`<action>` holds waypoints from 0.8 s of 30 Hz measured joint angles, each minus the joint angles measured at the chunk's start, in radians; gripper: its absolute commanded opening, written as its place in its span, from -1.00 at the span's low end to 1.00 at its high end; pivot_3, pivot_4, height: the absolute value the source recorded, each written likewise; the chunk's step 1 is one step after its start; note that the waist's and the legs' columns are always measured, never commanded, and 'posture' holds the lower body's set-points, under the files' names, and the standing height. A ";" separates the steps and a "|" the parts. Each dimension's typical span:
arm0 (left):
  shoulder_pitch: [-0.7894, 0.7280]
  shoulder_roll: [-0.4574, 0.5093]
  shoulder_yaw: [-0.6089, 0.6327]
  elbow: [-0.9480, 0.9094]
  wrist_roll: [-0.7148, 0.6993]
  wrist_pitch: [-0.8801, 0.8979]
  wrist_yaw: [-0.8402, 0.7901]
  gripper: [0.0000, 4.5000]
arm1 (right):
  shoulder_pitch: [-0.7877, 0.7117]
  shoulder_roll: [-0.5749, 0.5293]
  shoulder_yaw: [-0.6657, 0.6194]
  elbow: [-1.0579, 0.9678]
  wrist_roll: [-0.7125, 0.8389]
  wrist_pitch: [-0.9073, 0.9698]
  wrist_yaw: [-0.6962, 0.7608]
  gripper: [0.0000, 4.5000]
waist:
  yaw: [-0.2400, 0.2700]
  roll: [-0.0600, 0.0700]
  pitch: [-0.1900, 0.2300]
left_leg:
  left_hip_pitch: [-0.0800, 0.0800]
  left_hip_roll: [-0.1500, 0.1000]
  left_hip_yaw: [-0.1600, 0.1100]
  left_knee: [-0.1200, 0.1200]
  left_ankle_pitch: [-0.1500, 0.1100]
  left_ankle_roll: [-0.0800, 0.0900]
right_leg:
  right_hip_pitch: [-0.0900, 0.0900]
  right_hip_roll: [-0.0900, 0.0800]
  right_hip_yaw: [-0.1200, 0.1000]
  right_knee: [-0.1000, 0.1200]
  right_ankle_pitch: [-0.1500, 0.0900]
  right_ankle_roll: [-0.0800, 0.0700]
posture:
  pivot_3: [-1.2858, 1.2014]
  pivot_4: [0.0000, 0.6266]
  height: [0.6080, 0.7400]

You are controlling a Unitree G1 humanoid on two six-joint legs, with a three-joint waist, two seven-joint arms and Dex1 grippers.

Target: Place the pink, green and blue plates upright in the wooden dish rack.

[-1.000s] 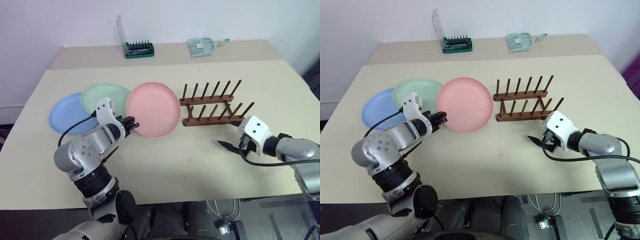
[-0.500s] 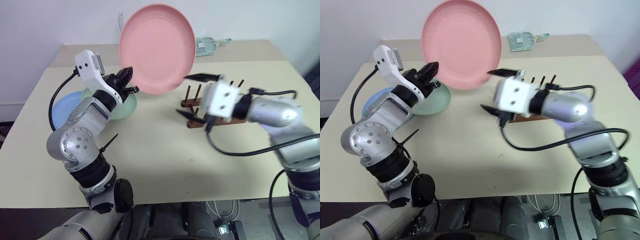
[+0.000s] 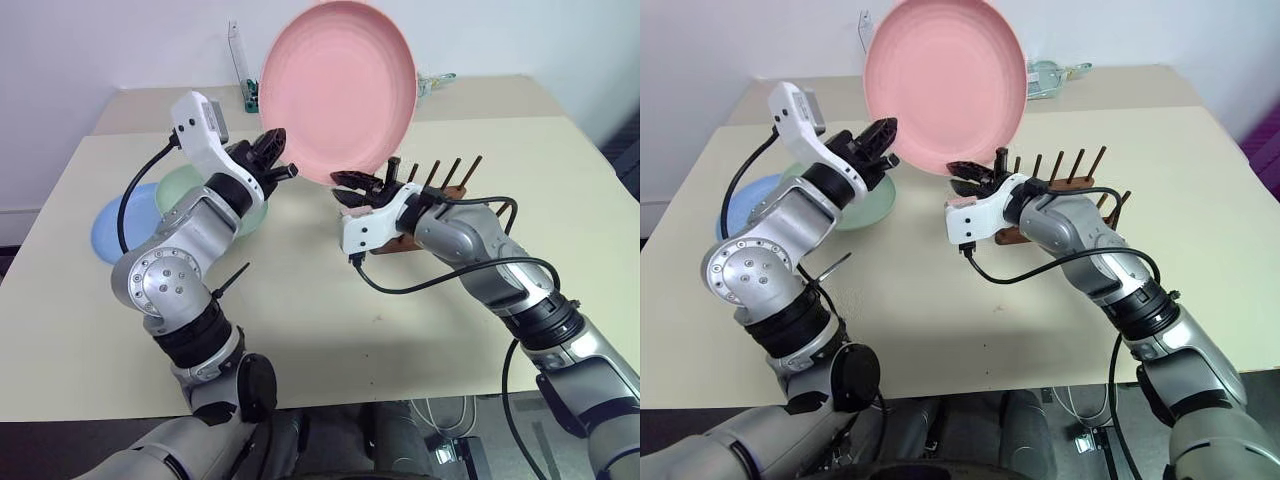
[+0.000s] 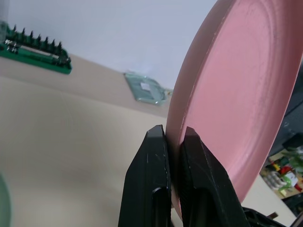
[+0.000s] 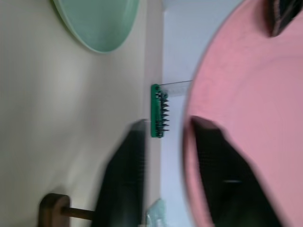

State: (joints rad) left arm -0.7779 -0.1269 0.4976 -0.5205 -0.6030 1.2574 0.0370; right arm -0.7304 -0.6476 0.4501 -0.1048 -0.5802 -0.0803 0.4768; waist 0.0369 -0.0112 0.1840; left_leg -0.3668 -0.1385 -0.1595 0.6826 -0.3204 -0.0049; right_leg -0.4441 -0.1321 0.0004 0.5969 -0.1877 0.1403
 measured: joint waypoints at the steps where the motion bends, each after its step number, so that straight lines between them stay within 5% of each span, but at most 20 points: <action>1: 0.003 0.004 0.001 0.000 -0.001 0.001 0.010 -1.00 | 0.003 0.003 -0.008 -0.003 -0.010 -0.003 -0.007 -0.97 | 0.000 0.000 0.000 | 0.000 0.000 0.000 0.000 0.000 0.000 | 0.000 0.000 0.000 0.000 0.000 0.000 | 0.03 -0.52 1.00; 5: 0.010 0.013 0.001 -0.002 -0.038 0.004 0.020 -1.00 | 0.020 0.017 -0.018 -0.010 -0.061 0.003 -0.029 -0.97 | 0.000 0.000 0.000 | 0.000 0.000 0.000 0.000 0.000 0.000 | 0.000 0.000 0.000 0.000 0.000 0.000 | 0.03 -0.52 1.00; 12: -0.050 -0.023 0.118 0.034 -0.208 -0.123 0.087 0.36 | 0.056 -0.007 -0.071 -0.005 -0.094 0.004 -0.036 -1.00 | 0.001 0.000 0.000 | 0.000 0.000 0.000 0.000 0.000 0.000 | 0.000 0.000 0.000 0.000 0.000 -0.001 | 0.03 -0.52 1.00; 19: -0.049 0.210 0.111 0.107 -0.220 -0.313 0.059 0.36 | 0.084 -0.071 -0.343 0.003 0.235 -0.001 0.065 -1.00 | -0.003 0.000 0.000 | 0.001 0.001 0.001 -0.001 0.000 0.000 | 0.000 0.001 0.001 -0.001 0.000 -0.001 | 0.03 -0.52 1.00; 24: 0.195 0.390 -0.165 0.109 -0.120 -0.349 -0.151 0.36 | 0.117 -0.083 -0.611 -0.094 0.756 0.339 0.292 -1.00 | 0.004 0.001 0.000 | 0.000 0.001 0.000 -0.001 0.000 0.001 | 0.002 0.000 0.001 -0.002 0.001 -0.002 | 0.03 -0.52 1.00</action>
State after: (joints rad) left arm -0.5828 0.2636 0.3324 -0.4115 -0.7228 0.9087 -0.1139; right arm -0.6130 -0.7304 -0.1608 -0.1986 0.1761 0.2585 0.7687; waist 0.0405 -0.0106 0.1839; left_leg -0.3664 -0.1380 -0.1599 0.6819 -0.3205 -0.0041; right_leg -0.4423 -0.1317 0.0011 0.5948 -0.1865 0.1382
